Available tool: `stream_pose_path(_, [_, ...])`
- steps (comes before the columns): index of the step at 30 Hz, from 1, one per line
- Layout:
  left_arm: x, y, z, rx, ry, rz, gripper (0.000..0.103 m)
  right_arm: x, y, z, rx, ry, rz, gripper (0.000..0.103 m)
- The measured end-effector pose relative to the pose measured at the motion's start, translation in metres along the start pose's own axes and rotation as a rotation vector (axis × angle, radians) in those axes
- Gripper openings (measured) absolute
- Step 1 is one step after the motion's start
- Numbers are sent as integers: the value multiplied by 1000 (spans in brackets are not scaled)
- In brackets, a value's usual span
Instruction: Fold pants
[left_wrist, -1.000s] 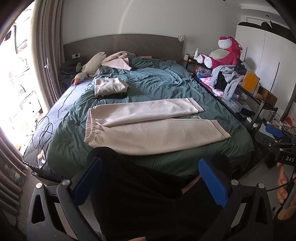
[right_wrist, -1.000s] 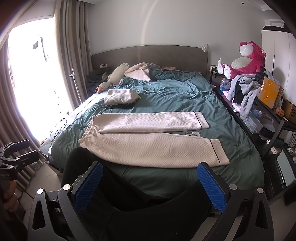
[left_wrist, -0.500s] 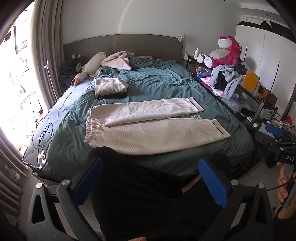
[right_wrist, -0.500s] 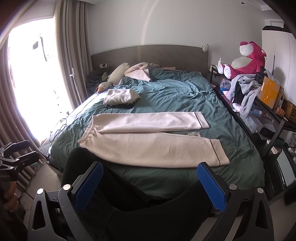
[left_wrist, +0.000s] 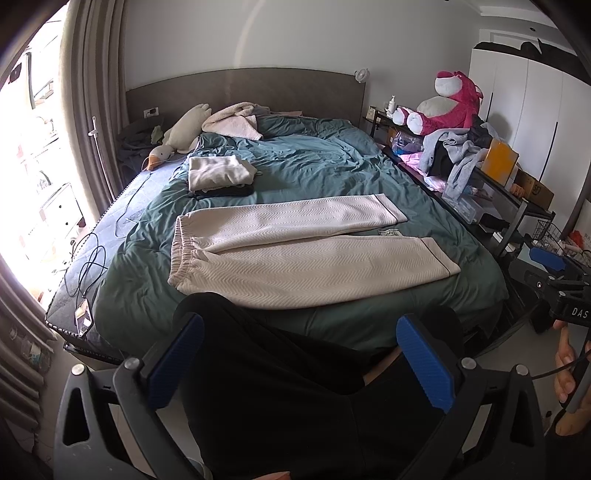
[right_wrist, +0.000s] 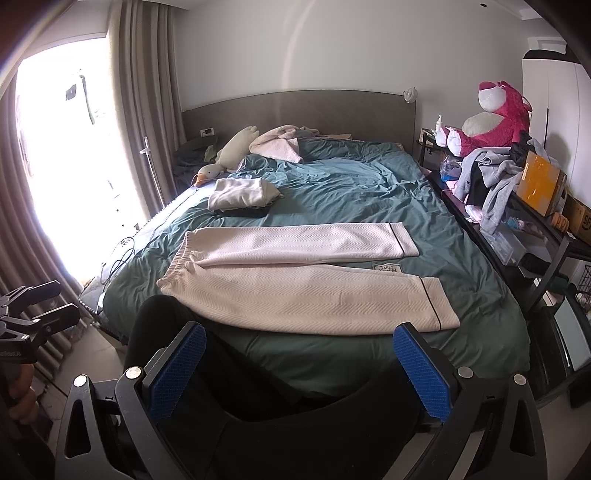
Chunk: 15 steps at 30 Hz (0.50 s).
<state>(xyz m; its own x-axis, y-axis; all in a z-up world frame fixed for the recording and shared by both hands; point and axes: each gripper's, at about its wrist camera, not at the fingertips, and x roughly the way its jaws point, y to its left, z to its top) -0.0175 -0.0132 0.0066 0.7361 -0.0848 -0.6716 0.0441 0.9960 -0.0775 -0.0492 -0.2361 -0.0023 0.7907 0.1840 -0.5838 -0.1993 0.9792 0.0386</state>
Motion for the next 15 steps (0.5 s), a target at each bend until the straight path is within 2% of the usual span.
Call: stream_pose_path(15, [14, 11, 4, -2, -4, 31, 103, 12, -3, -2, 8, 12, 15, 103])
